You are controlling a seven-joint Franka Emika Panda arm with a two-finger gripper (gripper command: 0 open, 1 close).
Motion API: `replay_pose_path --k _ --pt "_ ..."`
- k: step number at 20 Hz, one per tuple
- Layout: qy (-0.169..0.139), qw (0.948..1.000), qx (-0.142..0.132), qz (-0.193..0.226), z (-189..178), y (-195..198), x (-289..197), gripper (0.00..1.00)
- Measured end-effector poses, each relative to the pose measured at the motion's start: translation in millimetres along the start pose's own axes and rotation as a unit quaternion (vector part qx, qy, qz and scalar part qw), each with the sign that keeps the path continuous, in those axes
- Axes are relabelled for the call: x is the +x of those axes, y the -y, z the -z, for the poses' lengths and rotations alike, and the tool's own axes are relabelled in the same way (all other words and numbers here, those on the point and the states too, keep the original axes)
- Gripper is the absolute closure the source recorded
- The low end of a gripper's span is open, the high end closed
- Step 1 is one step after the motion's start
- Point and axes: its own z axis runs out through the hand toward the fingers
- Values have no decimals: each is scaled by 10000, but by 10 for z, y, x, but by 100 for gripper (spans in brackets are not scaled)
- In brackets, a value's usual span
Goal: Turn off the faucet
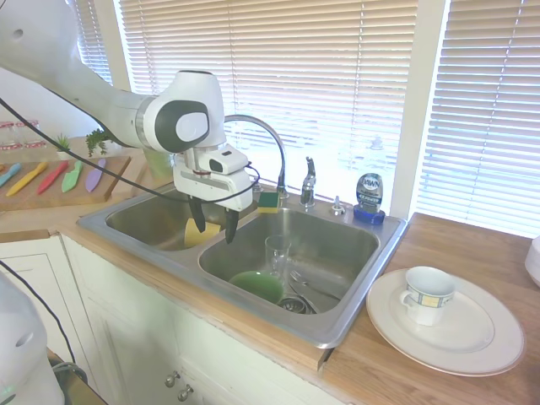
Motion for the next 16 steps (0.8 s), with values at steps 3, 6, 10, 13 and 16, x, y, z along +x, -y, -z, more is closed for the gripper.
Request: replay_pose_path --k 3,6,10,13,16 --pt "-5 10000 -7 -3 -4 0 1 100" --pt "-16 10000 0 -1 -3 2 3 100" --pt "-15 10000 -7 1 -26 -10 -5 100" --pt "-26 10000 1 -9 -42 -22 -2 100" --pt "-33 10000 1 -36 -41 -38 18 100"
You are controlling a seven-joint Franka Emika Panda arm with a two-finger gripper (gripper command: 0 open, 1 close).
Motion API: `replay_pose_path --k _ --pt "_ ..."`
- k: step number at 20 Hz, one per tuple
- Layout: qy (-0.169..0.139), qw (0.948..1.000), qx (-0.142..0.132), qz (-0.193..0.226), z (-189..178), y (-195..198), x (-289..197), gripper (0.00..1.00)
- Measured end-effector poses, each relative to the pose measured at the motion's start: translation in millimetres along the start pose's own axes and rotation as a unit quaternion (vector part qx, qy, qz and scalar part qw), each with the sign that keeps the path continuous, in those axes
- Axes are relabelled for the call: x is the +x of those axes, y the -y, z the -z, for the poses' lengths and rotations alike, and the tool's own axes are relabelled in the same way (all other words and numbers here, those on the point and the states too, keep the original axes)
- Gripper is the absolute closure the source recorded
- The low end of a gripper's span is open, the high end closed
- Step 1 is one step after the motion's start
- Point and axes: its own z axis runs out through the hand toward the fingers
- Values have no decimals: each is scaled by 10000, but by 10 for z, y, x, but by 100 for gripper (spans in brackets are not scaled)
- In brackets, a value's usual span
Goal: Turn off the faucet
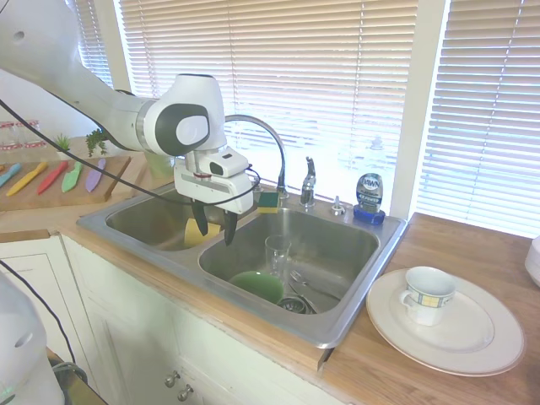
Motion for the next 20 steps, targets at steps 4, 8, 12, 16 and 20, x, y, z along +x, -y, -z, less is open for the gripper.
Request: replay_pose_path --k 4,8,12,16,20 --pt "-7 10000 3 -22 1 -12 17 100" --pt "-11 10000 5 -26 2 -14 21 100" --pt "-41 10000 40 -34 7 -8 31 100" --pt "-251 9993 268 -68 48 70 119 100" --pt "-531 9970 550 -134 157 288 324 100"
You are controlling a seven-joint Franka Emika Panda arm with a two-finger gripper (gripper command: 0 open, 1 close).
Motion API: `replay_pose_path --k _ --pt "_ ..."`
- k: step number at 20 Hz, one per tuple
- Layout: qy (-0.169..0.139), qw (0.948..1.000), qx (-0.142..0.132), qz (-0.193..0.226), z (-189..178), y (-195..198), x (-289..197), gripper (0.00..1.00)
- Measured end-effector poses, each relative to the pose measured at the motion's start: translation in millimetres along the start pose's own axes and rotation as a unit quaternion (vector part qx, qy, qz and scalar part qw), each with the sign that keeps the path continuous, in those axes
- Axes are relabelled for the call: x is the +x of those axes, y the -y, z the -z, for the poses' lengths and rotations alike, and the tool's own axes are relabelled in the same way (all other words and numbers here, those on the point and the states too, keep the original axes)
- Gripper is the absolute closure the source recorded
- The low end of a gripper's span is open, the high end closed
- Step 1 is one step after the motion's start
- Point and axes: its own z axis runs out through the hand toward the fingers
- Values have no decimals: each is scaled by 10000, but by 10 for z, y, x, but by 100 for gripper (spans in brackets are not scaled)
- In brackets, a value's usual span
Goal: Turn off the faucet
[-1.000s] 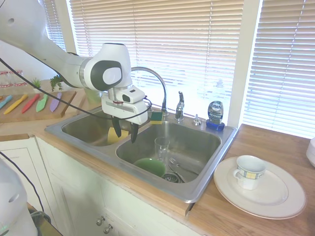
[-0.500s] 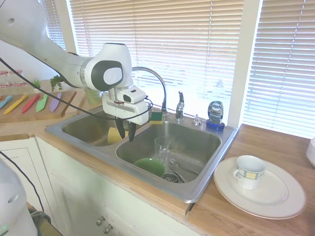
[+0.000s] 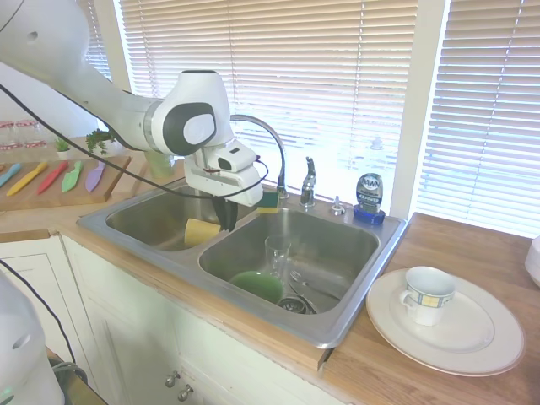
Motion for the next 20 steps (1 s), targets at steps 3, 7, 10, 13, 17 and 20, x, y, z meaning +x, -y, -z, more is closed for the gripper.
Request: replay_pose_path --k 3,7,10,13,17,20 --pt "-239 9996 132 -55 76 221 186 100" --pt "-554 9974 438 -151 223 552 488 100" --pt "-730 9952 633 -179 366 845 779 100" --pt "-952 9926 719 -233 456 1216 1045 100" --pt "-1090 9908 762 -261 493 1674 1302 100" --pt "-1196 9894 754 -326 559 1902 1548 100"
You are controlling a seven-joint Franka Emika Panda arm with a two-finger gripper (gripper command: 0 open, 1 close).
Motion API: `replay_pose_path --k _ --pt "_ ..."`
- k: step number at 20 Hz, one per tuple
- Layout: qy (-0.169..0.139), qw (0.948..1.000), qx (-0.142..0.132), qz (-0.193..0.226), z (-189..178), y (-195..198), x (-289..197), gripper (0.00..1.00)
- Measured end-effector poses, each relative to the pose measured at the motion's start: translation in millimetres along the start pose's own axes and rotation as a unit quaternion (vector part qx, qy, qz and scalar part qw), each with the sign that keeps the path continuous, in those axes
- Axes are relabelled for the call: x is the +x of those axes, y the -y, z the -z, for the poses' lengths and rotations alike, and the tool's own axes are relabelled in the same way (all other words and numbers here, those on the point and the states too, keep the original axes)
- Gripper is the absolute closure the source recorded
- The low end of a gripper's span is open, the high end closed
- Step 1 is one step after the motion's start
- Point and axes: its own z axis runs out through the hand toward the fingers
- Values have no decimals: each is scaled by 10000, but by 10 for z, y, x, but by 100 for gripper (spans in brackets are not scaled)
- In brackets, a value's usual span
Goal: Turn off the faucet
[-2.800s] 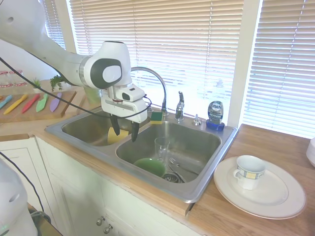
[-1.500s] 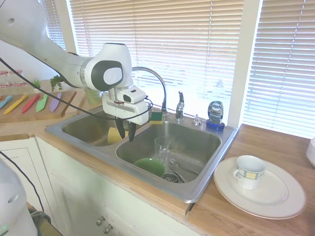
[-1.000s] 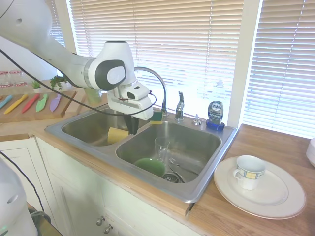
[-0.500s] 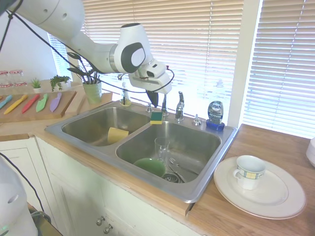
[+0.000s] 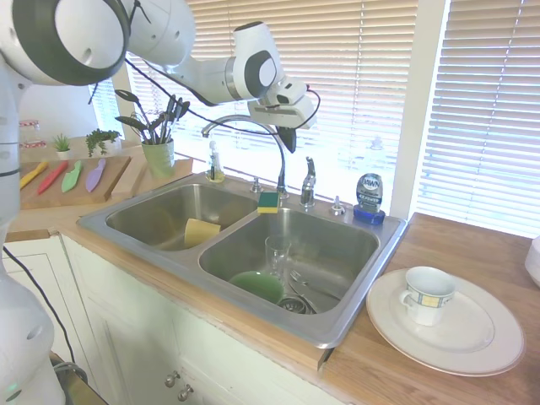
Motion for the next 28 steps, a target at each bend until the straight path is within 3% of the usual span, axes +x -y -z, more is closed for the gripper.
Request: replay_pose_path --k 10,28 --pt "-41 9993 -235 -298 -359 188 456 100" --pt "271 9988 -280 -293 -624 164 409 100"
